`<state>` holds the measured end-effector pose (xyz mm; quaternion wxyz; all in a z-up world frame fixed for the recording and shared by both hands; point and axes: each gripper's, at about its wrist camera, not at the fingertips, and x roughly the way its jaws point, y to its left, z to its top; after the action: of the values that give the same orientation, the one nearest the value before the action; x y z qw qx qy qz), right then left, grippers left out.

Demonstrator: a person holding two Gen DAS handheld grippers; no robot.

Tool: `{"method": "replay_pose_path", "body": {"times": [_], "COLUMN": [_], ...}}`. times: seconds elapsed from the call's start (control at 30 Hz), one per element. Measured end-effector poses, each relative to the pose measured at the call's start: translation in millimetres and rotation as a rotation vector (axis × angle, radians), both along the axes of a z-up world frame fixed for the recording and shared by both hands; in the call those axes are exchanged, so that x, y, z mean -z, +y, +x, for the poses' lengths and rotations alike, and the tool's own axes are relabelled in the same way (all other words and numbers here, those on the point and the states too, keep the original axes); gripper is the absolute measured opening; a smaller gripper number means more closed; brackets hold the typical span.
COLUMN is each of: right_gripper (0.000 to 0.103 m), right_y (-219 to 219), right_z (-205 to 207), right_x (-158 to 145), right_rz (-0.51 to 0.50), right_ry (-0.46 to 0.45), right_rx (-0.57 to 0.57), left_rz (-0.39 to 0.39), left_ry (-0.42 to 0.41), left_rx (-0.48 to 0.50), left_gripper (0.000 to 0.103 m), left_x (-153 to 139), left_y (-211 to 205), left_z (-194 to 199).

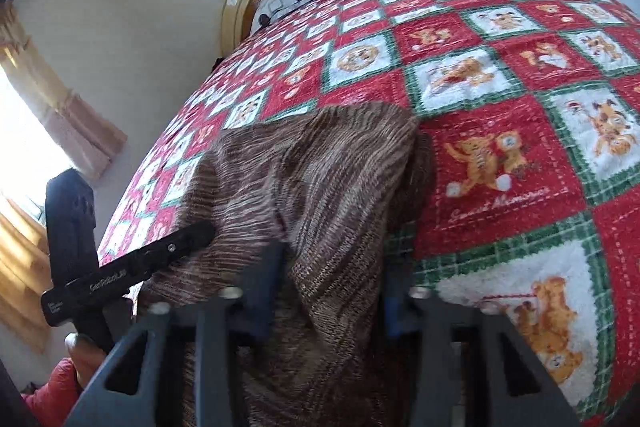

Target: Fold small clothes

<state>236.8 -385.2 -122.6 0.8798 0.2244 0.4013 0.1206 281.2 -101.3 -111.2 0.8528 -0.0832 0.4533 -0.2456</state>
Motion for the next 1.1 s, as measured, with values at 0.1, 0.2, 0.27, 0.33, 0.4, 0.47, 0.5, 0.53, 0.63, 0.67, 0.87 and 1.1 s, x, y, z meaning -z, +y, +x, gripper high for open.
{"method": "replay_pose_path", "body": {"times": [0.1, 0.2, 0.27, 0.33, 0.4, 0.47, 0.5, 0.53, 0.63, 0.67, 0.87, 1.1], "right_gripper": [0.028, 0.025, 0.024, 0.024, 0.024, 0.024, 0.024, 0.024, 0.024, 0.024, 0.024, 0.024], "right_y": [0.1, 8.7, 17.9, 28.0, 34.7, 40.1, 43.4, 46.6, 59.3, 64.1, 96.8, 160.7], "right_z": [-1.4, -5.1, -10.4, -20.8, -31.3, -43.4, -50.4, -57.7, -74.3, -79.9, -103.0, -105.2], "right_x": [-0.4, -7.8, -18.8, -33.7, -43.7, -54.6, -61.3, -67.6, -81.0, -85.9, -104.4, -111.9], "right_rz": [0.011, -0.047, -0.107, -0.141, -0.144, -0.136, -0.125, -0.116, -0.107, -0.105, -0.089, -0.078], "right_ry": [-0.004, -0.014, -0.038, -0.083, -0.108, -0.137, -0.152, -0.167, -0.202, -0.211, -0.241, -0.251], "right_rx": [0.0, 0.017, 0.026, 0.04, 0.054, 0.065, 0.071, 0.075, 0.075, 0.074, 0.027, -0.08], "left_rz": [-0.044, -0.03, -0.009, 0.004, 0.024, 0.046, 0.053, 0.065, 0.118, 0.136, 0.199, 0.208], "left_ry": [0.044, 0.037, 0.012, -0.014, -0.042, -0.069, -0.078, -0.093, -0.155, -0.175, -0.216, -0.189], "left_rx": [0.02, 0.0, -0.009, -0.012, -0.01, -0.01, -0.01, -0.012, -0.007, -0.006, -0.044, -0.167], "left_gripper": [0.045, 0.039, 0.036, 0.035, 0.035, 0.035, 0.035, 0.035, 0.035, 0.035, 0.035, 0.035], "left_x": [0.7, -5.0, -15.4, -27.0, -38.7, -48.9, -52.0, -57.7, -73.2, -77.0, -89.8, -96.4], "left_y": [4.5, 4.4, 5.1, 7.7, 11.7, 16.3, 19.3, 22.3, 29.4, 31.7, 62.4, 128.4], "left_z": [-0.9, -6.3, -14.2, -22.2, -31.4, -41.1, -45.0, -52.6, -74.4, -79.8, -105.7, -113.3]}}
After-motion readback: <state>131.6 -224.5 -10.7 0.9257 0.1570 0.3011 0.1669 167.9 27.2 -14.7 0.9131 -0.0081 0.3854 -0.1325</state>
